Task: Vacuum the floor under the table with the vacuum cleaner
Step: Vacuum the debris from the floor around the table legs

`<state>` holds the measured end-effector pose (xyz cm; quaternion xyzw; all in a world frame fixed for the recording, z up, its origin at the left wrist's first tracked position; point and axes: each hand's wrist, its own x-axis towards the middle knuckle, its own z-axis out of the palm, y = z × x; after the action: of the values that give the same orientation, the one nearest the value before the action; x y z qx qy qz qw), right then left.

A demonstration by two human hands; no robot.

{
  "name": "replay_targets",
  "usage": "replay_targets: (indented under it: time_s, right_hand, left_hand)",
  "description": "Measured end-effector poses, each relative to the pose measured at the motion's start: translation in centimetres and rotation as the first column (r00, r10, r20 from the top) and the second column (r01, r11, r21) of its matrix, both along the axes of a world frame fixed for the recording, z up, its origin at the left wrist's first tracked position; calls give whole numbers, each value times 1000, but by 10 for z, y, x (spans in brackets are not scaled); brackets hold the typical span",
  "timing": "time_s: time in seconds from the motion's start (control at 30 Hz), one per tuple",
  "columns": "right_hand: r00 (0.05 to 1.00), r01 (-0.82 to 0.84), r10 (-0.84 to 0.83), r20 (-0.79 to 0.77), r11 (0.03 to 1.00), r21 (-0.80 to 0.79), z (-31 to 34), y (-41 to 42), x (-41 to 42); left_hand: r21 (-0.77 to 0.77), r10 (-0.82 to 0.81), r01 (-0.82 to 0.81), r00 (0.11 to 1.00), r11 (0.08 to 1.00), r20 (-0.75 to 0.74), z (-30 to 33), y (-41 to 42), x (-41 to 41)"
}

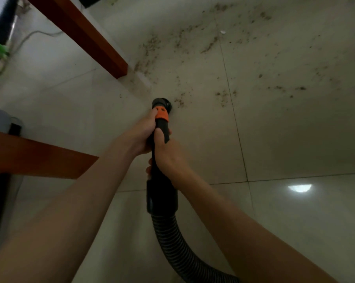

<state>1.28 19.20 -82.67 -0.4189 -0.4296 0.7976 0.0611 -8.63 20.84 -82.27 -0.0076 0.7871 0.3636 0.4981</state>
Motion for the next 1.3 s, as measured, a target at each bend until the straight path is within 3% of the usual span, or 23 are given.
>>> replay_targets:
  time_s: [0.43, 0.63, 1.3]
  right_hand:
    - [996, 79, -80, 49, 997, 20, 1, -14, 40]
    - [996, 82, -82, 32, 997, -11, -3, -4, 35]
    - [995, 42, -56, 80, 986, 162, -5, 76, -14]
  left_hand:
    - [14, -83, 83, 996, 996, -44, 5, -6, 48]
    - [14, -99, 100, 993, 995, -64, 1, 4, 40]
    - [43, -62, 66, 995, 997, -82, -4, 79, -8]
